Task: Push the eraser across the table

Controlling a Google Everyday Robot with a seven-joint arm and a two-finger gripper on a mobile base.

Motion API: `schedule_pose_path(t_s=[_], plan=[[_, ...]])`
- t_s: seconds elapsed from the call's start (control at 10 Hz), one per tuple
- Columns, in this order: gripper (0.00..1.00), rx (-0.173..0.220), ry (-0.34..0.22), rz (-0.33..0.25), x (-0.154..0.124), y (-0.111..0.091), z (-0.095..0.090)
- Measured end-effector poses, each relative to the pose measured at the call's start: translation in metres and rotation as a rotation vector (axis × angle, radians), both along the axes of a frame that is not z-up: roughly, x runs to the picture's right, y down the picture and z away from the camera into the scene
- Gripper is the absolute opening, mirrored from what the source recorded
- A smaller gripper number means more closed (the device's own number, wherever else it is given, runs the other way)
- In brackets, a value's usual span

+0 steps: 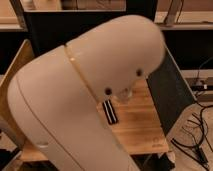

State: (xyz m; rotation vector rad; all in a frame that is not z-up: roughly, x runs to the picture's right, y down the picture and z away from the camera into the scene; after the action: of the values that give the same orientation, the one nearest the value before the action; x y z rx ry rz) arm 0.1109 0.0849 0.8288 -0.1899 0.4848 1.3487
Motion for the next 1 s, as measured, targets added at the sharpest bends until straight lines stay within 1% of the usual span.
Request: schedule_pose_path(t_s=[0.2, 0.3, 0.5, 1.0], plan=[[0.00, -0.062, 0.049, -0.086, -0.008, 0.018, 0.026], [0.00, -0.079, 0.070, -0.103, -0.011, 0.021, 0.039], [0.00, -0.100, 0.096, -0.101, -0.015, 0.022, 0.055], [0.00, -0.143, 0.136, -0.074, -0.010, 0.028, 0.073]])
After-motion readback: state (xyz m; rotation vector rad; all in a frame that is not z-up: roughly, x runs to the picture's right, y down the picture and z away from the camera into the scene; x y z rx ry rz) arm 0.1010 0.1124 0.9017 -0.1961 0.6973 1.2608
